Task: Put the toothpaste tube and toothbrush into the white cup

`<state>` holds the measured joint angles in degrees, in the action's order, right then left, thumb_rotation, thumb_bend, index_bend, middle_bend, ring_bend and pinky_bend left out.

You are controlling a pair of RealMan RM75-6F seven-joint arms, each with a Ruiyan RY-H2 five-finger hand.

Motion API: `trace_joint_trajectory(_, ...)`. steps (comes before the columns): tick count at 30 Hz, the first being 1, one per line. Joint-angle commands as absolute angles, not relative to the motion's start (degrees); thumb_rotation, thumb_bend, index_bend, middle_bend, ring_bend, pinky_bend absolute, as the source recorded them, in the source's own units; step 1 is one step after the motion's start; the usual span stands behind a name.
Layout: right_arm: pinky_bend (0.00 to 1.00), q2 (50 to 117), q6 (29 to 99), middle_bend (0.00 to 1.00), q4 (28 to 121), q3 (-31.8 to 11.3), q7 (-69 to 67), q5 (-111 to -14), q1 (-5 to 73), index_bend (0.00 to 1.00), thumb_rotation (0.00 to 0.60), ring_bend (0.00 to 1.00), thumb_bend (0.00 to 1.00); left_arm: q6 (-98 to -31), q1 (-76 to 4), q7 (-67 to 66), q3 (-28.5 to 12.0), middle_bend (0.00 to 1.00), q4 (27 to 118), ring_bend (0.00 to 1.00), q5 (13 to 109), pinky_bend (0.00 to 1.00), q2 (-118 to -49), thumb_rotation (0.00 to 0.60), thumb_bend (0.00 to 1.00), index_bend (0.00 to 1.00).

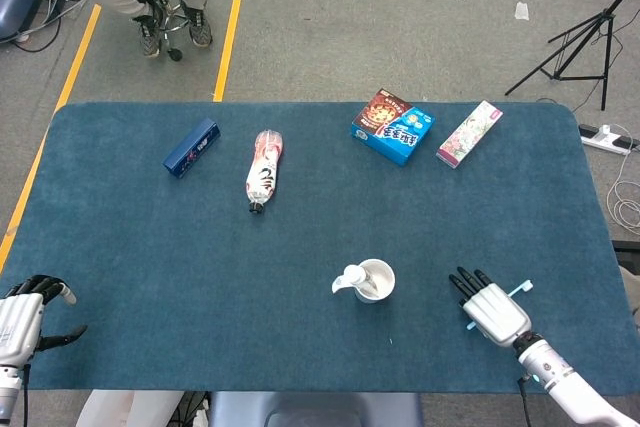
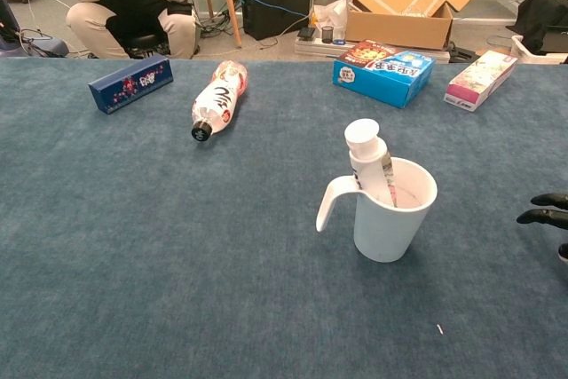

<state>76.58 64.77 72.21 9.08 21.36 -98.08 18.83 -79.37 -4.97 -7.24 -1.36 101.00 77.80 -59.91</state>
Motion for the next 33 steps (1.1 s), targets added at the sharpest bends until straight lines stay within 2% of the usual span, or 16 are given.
trace_joint_trajectory(1,0.19,76.5,64.9,0.14,72.4,9.0,21.3,-98.1,18.8,0.62,0.600,0.00,0.23,-79.3,-5.0,-7.3,-1.3,0.38,101.0,0.23,77.8,0.28,-59.9,0.600,0.00,0.51)
trace_joint_trajectory(33,0.19,72.4,70.0,0.18,79.2,6.0,19.5,-97.8,18.6,0.69,0.600,0.00,0.29,-79.1,-5.1,-7.5,-1.3,0.38,101.0,0.23,77.5,0.28,-60.0,0.600,0.00,0.51)
